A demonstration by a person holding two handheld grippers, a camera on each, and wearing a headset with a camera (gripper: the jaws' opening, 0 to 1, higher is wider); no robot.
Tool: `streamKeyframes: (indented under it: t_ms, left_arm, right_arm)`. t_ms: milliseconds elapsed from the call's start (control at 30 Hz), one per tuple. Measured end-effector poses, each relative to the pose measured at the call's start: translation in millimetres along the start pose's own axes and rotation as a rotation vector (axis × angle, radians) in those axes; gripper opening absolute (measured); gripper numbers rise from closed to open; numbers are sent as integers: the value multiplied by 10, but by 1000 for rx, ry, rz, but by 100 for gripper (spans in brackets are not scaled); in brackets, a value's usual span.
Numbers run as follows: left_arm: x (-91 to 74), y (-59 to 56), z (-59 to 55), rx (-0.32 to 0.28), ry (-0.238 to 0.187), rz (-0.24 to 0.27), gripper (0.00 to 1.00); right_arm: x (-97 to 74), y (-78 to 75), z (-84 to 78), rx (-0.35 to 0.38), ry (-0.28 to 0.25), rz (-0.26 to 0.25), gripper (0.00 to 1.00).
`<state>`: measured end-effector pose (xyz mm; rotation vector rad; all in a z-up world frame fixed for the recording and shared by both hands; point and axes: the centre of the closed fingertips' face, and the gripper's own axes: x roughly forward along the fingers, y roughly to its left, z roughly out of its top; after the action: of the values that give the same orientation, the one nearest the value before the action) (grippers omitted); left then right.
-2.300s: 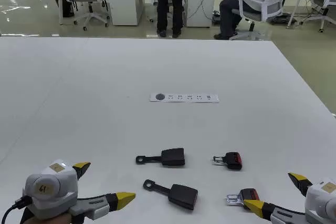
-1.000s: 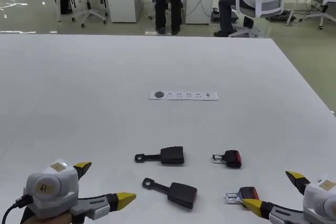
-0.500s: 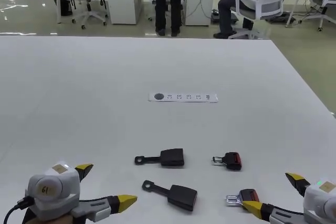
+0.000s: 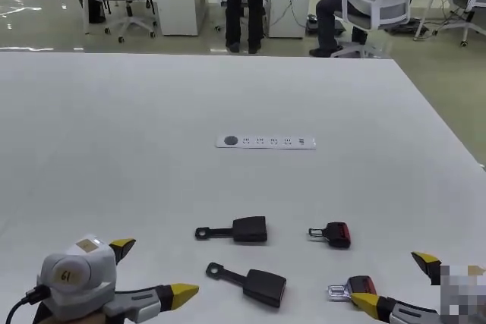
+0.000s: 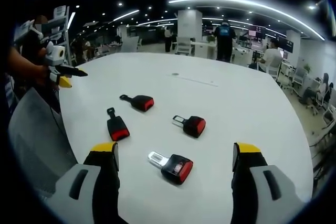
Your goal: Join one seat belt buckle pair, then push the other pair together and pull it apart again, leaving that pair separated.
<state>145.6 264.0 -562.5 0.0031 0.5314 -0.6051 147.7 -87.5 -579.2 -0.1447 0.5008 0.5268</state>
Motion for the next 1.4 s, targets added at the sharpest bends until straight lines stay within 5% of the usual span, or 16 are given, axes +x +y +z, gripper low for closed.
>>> streamKeyframes:
  t_ms: [667, 1400]
  left_arm:
    - [38, 90, -33, 2, 1, -8, 98]
    - [203, -100, -85, 41, 36, -76, 96]
  right_arm:
    - [55, 41, 5, -26, 14, 31, 90]
    - [147, 95, -84, -37, 51, 107, 89]
